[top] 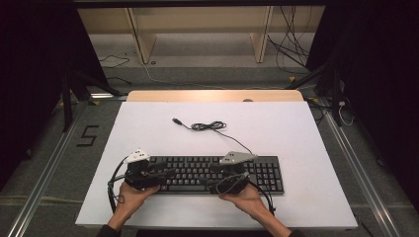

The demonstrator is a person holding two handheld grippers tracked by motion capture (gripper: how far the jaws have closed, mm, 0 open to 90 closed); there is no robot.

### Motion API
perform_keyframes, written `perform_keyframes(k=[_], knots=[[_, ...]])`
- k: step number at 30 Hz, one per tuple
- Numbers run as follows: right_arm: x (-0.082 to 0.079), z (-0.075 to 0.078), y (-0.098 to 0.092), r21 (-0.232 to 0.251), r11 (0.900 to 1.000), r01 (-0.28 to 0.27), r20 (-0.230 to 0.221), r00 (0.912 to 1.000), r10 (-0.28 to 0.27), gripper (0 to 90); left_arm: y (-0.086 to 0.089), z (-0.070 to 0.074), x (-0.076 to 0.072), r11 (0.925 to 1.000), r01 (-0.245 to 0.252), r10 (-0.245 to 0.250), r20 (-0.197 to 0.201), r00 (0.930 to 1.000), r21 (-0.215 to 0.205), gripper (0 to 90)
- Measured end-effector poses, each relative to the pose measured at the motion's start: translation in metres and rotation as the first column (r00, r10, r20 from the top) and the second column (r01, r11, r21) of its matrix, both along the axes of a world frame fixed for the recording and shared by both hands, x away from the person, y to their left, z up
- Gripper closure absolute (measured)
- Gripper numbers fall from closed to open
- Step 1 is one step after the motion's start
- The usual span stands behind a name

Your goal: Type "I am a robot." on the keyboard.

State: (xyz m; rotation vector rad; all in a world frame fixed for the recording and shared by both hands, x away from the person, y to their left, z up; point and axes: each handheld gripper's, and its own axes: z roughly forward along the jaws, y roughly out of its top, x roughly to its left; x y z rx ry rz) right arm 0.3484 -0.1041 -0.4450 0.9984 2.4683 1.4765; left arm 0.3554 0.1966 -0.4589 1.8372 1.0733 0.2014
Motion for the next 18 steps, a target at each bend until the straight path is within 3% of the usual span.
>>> perform_keyframes(k=[11,18], knots=[[0.004,-0.002,0.003,-0.014,1.000,0.008,-0.004,1.0000,-0.008,36.6,0.004,0.001,-0.003,0.9999,-0.010,0.010,0.011,0.9999,-0.004,39.5],[0.015,-0.003,0.004,-0.048,0.998,0.043,0.000,0.9991,-0.043,45.6,0.008,0.000,-0.005,0.9996,-0.023,0.023,0.010,0.9997,-0.018,36.1]])
